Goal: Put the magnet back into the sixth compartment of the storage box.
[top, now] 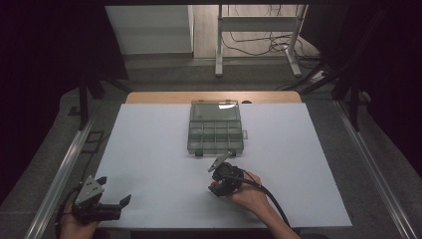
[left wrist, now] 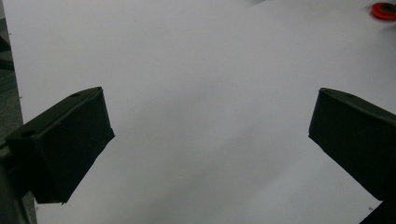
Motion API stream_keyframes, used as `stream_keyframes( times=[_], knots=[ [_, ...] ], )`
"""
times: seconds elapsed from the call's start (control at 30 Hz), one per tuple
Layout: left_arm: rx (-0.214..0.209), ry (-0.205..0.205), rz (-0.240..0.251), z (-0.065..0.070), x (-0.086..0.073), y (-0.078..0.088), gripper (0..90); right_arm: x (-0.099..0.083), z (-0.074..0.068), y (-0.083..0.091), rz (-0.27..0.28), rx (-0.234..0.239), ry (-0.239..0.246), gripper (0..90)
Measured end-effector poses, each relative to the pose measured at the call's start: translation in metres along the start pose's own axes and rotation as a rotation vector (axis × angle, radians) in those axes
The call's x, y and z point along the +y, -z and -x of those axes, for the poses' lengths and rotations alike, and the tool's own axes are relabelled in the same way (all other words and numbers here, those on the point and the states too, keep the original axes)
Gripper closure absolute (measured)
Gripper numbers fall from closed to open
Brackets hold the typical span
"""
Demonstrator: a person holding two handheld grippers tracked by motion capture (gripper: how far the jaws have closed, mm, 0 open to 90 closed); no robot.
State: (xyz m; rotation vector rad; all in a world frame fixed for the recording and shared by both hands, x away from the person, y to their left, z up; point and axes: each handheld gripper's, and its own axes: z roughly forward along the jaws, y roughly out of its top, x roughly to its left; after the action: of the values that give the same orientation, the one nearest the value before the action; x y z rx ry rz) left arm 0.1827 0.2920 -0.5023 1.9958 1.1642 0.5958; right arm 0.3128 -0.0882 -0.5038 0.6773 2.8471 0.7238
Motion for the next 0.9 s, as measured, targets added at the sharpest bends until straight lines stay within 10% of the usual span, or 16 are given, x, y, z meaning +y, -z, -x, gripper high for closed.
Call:
stream_keyframes(
  times=[0.9],
  knots=[
    [-0.008, -0.004, -0.002, -0.0003, 0.0008, -0.0013, 0.0, -0.001, 0.0022, 0.0006, 0.013, 0.02, -0.015, 62.6]
  ],
)
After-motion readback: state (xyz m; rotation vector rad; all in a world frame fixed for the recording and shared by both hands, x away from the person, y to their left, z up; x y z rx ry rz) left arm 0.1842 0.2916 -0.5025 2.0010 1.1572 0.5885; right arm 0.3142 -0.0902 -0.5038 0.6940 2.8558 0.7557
